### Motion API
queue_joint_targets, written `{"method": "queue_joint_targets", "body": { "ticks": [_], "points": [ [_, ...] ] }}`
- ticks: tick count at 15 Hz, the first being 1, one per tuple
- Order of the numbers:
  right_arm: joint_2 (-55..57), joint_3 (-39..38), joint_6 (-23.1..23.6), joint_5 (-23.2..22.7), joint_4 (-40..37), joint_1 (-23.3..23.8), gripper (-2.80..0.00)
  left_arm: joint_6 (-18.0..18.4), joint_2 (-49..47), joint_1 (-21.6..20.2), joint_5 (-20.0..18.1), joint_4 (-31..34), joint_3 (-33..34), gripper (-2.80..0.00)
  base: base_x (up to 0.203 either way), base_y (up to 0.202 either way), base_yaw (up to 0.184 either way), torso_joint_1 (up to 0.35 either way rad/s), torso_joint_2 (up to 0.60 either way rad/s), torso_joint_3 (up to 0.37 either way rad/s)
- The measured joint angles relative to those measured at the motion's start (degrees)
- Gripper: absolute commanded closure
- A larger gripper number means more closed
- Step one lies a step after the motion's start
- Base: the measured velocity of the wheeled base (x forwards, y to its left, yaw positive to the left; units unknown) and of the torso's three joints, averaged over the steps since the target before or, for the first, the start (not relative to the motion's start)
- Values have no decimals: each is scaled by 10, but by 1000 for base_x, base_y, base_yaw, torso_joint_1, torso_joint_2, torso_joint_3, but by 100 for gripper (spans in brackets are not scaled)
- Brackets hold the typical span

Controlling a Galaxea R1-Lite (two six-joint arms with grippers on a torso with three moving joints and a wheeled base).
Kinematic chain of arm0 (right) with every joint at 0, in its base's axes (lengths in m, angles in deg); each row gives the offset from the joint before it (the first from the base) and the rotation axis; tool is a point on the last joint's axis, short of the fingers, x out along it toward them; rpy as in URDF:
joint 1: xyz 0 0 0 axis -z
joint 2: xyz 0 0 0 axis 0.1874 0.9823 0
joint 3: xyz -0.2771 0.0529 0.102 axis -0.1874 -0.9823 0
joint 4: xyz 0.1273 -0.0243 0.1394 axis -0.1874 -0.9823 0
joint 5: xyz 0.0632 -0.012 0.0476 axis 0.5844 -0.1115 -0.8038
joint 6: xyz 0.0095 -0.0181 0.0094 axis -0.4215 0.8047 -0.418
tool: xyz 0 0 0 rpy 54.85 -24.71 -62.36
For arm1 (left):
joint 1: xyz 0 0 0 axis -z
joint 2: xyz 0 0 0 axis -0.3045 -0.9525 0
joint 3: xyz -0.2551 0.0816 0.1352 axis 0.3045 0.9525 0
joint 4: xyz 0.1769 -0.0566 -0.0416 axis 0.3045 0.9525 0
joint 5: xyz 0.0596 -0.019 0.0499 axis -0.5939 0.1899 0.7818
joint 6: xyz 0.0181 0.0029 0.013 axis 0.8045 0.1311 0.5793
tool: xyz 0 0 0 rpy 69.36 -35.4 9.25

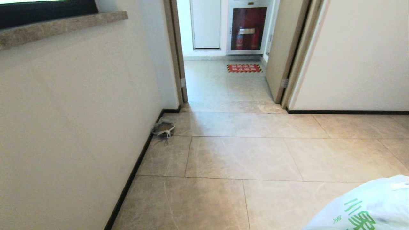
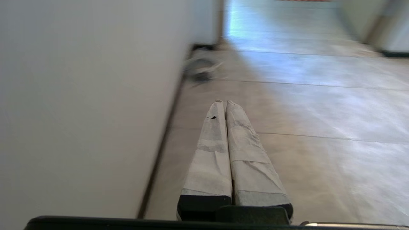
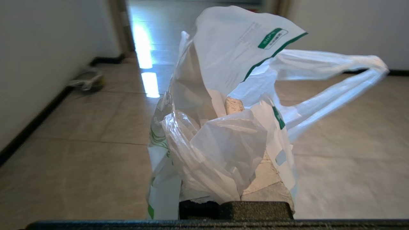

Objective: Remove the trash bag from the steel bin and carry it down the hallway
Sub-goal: Put the trash bag at the door

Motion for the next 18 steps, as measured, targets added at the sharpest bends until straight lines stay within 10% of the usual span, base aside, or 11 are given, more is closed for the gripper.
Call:
{"method": "queue_joint_targets", "body": {
  "ticks": [18],
  "points": [
    [0, 0, 0, 0, 0, 1, 0, -4, 0, 0, 0, 0, 0, 0, 1, 5, -100, 1, 1, 2]
  ]
}}
